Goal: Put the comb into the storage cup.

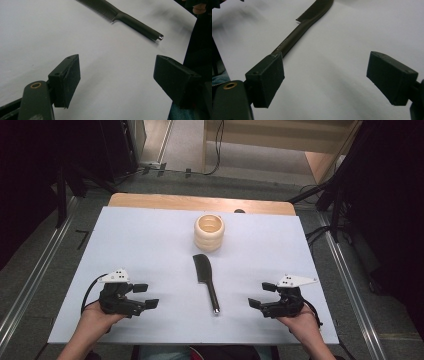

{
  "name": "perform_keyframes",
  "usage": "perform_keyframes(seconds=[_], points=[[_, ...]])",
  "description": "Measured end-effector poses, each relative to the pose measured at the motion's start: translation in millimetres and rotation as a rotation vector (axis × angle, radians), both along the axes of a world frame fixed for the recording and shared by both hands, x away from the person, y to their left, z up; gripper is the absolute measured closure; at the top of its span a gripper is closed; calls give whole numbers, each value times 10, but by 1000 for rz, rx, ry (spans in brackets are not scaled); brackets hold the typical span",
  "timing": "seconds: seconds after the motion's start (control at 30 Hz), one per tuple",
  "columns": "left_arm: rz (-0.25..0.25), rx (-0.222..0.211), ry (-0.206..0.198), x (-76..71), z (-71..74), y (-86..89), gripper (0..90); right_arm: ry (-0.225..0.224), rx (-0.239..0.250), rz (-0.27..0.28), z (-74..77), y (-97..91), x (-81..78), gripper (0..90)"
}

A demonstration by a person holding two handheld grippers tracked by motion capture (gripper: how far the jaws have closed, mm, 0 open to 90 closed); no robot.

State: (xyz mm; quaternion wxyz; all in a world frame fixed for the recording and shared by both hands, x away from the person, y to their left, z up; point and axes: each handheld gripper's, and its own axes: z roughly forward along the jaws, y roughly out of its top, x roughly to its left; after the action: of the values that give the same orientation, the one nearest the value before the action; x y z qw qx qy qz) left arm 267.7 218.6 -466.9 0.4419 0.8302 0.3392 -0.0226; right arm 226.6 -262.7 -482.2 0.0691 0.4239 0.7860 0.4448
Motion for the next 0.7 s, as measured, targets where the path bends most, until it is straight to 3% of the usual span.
perform_keyframes(seconds=[0.7], points=[[-1, -2, 6, -3, 0, -2, 224, 9, 13, -7, -5, -14, 10, 129]])
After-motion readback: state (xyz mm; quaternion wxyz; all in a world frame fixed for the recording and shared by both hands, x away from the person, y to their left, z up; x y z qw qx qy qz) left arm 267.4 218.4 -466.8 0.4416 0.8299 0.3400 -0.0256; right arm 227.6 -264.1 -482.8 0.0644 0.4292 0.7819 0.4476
